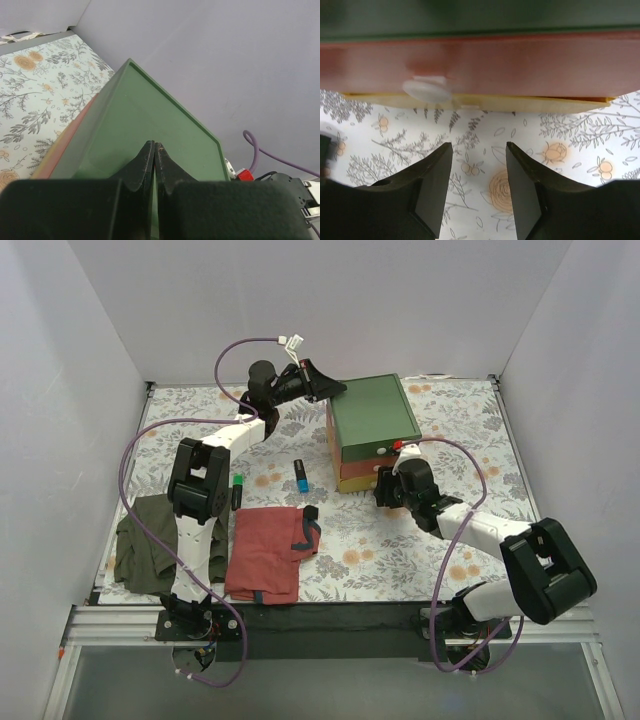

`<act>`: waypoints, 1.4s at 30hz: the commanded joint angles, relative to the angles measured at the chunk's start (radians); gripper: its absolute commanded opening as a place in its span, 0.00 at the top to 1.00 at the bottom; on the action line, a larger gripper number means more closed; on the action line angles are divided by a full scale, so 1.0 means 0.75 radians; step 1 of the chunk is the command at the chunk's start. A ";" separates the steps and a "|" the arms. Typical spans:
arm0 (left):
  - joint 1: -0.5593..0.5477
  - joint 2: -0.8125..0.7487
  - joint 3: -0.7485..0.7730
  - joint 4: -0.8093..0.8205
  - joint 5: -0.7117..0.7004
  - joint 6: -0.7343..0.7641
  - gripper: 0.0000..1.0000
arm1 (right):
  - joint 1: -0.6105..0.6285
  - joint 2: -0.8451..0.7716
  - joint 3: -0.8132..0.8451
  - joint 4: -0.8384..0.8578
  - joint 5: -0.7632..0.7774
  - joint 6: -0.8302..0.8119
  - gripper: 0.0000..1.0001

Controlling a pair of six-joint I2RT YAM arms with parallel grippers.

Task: Sort the stationery into containers
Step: Move the storage box to the center of the board.

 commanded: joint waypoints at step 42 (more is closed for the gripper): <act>-0.025 0.264 0.197 0.276 0.075 -0.263 1.00 | 0.011 0.192 -0.267 1.026 -0.029 -0.365 0.57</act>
